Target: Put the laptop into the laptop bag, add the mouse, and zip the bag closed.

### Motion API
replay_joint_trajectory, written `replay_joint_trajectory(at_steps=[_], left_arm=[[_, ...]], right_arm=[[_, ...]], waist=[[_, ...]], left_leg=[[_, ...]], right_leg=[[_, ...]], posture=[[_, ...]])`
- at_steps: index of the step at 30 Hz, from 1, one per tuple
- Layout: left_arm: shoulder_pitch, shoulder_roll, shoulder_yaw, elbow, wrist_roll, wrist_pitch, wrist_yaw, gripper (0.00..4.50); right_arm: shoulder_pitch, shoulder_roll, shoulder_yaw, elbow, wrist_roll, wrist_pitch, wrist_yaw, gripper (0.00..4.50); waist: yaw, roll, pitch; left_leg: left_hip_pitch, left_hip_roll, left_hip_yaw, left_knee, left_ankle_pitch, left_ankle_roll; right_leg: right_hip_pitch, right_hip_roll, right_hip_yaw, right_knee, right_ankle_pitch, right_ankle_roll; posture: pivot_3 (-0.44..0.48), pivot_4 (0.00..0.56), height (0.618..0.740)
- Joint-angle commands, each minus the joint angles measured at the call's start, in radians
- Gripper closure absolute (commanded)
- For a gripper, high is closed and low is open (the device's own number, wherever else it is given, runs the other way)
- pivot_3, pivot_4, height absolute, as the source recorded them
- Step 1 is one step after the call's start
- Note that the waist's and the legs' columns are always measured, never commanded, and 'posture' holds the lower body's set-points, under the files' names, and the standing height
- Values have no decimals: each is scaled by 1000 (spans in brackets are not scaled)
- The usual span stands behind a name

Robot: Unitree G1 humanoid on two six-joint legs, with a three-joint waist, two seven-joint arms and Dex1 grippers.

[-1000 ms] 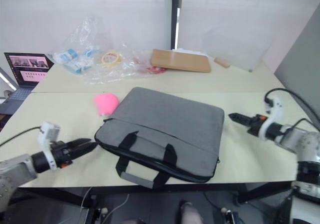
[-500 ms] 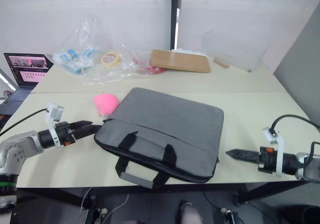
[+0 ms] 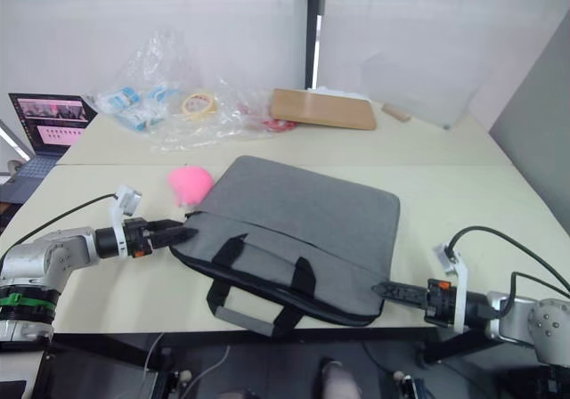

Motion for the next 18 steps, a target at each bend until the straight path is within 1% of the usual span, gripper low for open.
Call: replay_joint_trajectory(at_steps=[1,4,7,10,11,13,15,18], left_arm=[[-16,6,6,-12,10,-15,-23,1581],[-9,4,12,-23,13,-10,-26,2562],[7,5,18,-42,8,-3,-25,3582],[32,5,34,-86,-9,20,-15,4486],[37,4,39,-96,-11,26,-12,4500],[61,-1,54,-132,-17,40,10,4500],[126,-13,81,-245,-63,98,33,4500],[182,-36,116,-379,-121,170,79,4500]], right_arm=[[-16,26,-41,-15,40,4,-38,1197],[-31,55,-60,-5,50,5,-76,2196],[-44,62,-62,-2,61,11,-94,3261],[-66,64,-75,5,73,21,-116,4214],[-71,63,-78,7,73,21,-122,4472],[-86,48,-87,23,67,17,-129,4472],[-120,9,-94,68,38,-9,-122,4472],[-175,-28,-87,128,9,-41,-115,4472]], waist=[[0,0,0],[0,0,0],[0,0,0],[0,0,0],[0,0,0],[-1,0,0],[-3,0,0],[-2,1,0]], left_leg=[[0,0,0,0,0,0],[0,0,0,0,0,0],[0,0,0,0,0,0],[0,0,0,0,0,1],[0,0,0,0,0,1],[0,0,0,0,0,1],[0,0,-1,0,-1,1],[0,0,-3,0,-2,4]], right_leg=[[0,0,0,0,0,0],[0,0,0,0,0,0],[0,0,0,0,0,0],[0,0,0,0,0,0],[0,0,0,0,0,0],[0,0,0,0,0,0],[0,0,1,0,0,0],[-1,0,3,0,0,0]], posture=[[0,150,740],[0,150,740],[0,150,740],[0,150,740],[0,150,740],[0,150,740],[0,150,740],[0,150,740]])
